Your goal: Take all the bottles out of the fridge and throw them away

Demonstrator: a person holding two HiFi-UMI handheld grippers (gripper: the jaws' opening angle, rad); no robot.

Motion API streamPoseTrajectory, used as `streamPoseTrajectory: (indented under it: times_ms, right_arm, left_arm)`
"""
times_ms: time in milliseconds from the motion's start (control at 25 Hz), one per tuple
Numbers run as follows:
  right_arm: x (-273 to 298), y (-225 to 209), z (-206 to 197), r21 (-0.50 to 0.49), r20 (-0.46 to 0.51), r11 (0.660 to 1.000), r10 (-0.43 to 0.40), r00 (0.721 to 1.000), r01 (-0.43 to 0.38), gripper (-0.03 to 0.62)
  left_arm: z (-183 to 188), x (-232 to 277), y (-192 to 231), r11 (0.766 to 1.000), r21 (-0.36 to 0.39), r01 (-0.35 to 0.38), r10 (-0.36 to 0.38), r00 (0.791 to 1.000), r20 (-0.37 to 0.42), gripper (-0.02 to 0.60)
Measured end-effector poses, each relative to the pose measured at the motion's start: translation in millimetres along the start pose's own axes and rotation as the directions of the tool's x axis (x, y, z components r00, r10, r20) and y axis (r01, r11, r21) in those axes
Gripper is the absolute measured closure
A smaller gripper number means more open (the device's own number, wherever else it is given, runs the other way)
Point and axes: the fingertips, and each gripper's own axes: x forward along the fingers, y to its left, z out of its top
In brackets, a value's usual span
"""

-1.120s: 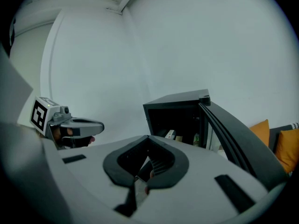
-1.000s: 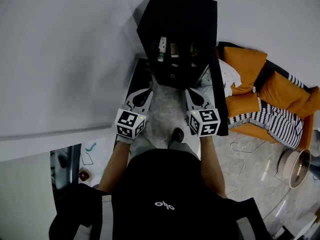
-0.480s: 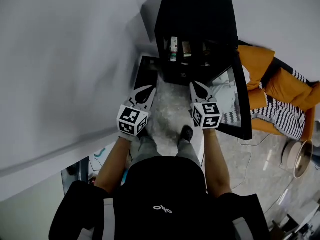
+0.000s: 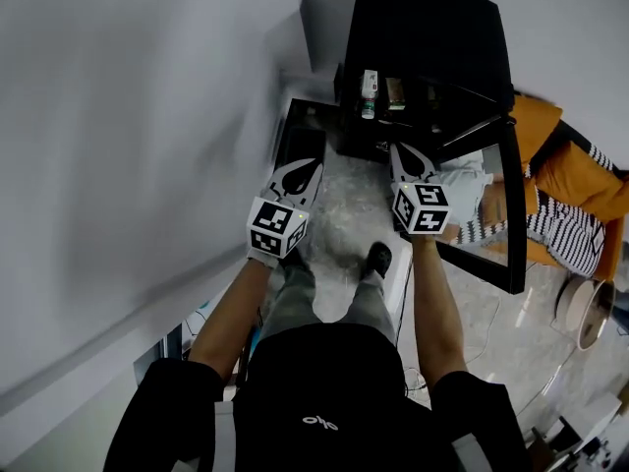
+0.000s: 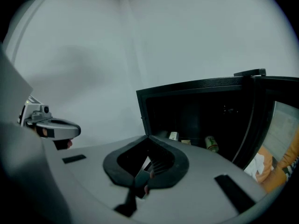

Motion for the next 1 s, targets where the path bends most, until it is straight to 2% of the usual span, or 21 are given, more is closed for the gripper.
streamPoseTrajectory:
  times_ms: [400, 520, 680, 720, 760, 800, 1000]
  right_arm:
    - [66.3, -13.9, -14.4, -0.01, 0.036, 0.999, -0.038, 0.999, 0.038, 0.589]
    - [88.9, -24.3, -25.8, -0.021, 0.038, 0.998, -0.063, 0.997, 0.064, 0.589]
    - [123.0, -45.5, -50.3, 0.016, 0.024, 0.993, -0.115, 0.993, 0.115, 0.59]
    - [133.0, -48.7, -58.5, 0.021, 0.014, 0.993, -0.118, 0.993, 0.118, 0.575]
    - [143.7, -51.2, -66.8, 0.023, 0.003, 0.993, -0.117, 0.993, 0.117, 0.519]
    - [154.8, -53.4, -75.0, 0.022, -0.01, 0.993, -0.117, 0.993, 0.117, 0.494]
    - [203.3, -65.4, -118.2, -0.018, -0.088, 0.987, -0.159, 0.983, 0.158, 0.388]
  left_arm:
    - [-6.2, 57.7, 23.1, 0.999, -0.015, 0.044, -0.043, 0.999, 0.015, 0.578]
    - [-13.8, 78.5, 26.7, 0.998, -0.02, 0.056, -0.056, 0.998, 0.012, 0.578]
    - [-24.2, 100.3, 34.2, 0.997, -0.028, 0.071, -0.071, 0.997, 0.008, 0.578]
    - [-26.8, 104.4, 36.8, 0.997, -0.032, 0.074, -0.074, 0.997, 0.007, 0.578]
    - [-29.4, 108.3, 39.8, 0.997, -0.035, 0.076, -0.076, 0.997, 0.008, 0.578]
    - [-32.0, 111.9, 43.0, 0.996, -0.038, 0.077, -0.077, 0.997, 0.008, 0.578]
    - [-51.4, 123.9, 55.2, 0.995, -0.044, 0.087, -0.087, 0.996, -0.005, 0.578]
